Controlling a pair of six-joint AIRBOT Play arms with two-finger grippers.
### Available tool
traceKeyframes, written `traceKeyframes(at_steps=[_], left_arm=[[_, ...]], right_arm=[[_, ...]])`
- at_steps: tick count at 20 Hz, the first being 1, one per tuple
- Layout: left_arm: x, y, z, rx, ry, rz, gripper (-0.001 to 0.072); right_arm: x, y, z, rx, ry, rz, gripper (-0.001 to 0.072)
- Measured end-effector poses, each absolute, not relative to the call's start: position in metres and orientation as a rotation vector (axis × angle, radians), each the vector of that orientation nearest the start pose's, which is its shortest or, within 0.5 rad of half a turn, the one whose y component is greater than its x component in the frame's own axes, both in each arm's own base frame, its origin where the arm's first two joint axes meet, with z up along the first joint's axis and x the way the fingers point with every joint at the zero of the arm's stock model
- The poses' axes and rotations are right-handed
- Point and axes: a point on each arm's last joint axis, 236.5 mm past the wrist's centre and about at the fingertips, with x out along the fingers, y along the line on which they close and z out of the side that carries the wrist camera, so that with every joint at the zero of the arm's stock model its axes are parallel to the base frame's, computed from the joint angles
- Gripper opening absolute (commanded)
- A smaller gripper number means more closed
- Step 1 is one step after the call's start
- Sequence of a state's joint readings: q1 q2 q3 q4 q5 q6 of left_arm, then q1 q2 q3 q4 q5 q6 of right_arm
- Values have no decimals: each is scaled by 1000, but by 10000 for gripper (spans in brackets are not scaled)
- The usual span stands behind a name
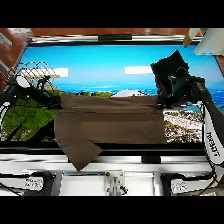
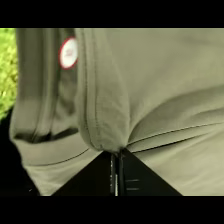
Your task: Fold the shirts.
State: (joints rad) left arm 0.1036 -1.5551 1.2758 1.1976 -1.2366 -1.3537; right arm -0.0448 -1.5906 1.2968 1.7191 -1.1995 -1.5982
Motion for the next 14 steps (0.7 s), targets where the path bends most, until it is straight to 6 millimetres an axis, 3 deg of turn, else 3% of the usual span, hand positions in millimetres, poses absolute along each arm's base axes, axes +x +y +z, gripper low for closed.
traceKeyframes(at_steps=[3,4,5,6,7,9,10,12,14], left_arm=[[397,-35,-56,-290,1471,-242,35],[396,-36,-60,-298,1482,-239,49],[395,-37,-61,-306,1488,-240,276],[395,-39,-62,-312,1492,-242,570],[393,-40,-63,-319,1501,-243,660],[388,-39,-58,-337,1521,-244,647],[385,-36,-55,-347,1533,-241,581],[371,-26,-45,-376,1566,-233,529],[341,-17,-40,-419,1626,-223,529]], right_arm=[[401,23,-76,193,1512,73,86],[399,24,-79,203,1524,72,181],[399,26,-80,210,1527,72,412],[399,26,-80,214,1530,73,506],[399,26,-79,213,1527,75,505],[394,24,-70,185,1530,82,506],[388,17,-63,147,1540,77,505],[372,-9,-48,86,1567,44,506],[348,-37,-34,108,1606,8,505]])
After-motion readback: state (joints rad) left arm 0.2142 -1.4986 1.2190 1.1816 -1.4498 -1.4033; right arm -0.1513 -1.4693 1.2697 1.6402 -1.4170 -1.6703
